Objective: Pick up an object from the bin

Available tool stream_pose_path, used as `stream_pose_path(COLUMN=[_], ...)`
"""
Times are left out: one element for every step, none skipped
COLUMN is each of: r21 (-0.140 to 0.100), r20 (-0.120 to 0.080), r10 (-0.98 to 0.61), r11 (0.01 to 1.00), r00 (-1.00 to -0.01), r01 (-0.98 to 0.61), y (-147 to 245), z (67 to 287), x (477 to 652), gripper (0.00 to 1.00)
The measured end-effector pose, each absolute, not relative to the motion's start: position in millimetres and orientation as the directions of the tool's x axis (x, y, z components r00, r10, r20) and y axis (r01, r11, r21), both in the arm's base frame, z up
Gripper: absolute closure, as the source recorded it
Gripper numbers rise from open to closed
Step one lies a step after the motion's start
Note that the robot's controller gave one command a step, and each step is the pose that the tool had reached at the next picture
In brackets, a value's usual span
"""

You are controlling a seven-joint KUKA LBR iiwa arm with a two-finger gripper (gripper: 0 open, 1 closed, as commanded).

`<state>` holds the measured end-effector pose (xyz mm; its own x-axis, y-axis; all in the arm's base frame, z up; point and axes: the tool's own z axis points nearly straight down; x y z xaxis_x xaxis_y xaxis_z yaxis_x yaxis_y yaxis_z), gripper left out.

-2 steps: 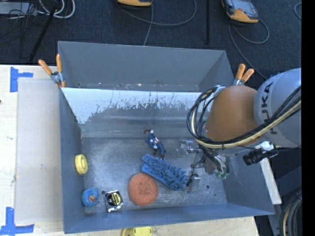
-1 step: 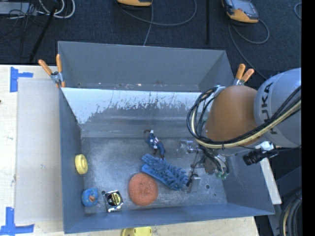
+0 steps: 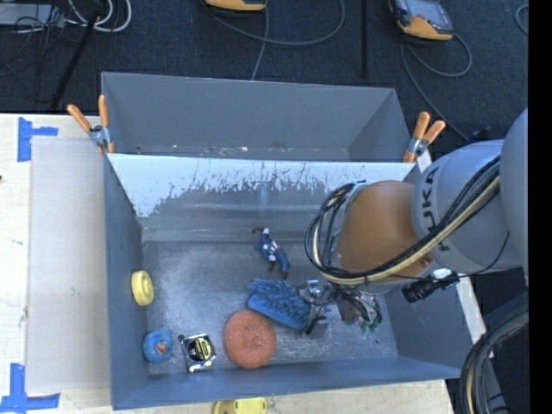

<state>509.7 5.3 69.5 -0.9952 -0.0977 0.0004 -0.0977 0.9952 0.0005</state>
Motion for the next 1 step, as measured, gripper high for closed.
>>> stream_pose_path(r21=[0.000], r20=[0.000], r10=[-0.098], r11=[0.995], r00=[-0.995], r01=[-0.098], y=[5.3], z=[69.5], x=[509.7], gripper=[1.00])
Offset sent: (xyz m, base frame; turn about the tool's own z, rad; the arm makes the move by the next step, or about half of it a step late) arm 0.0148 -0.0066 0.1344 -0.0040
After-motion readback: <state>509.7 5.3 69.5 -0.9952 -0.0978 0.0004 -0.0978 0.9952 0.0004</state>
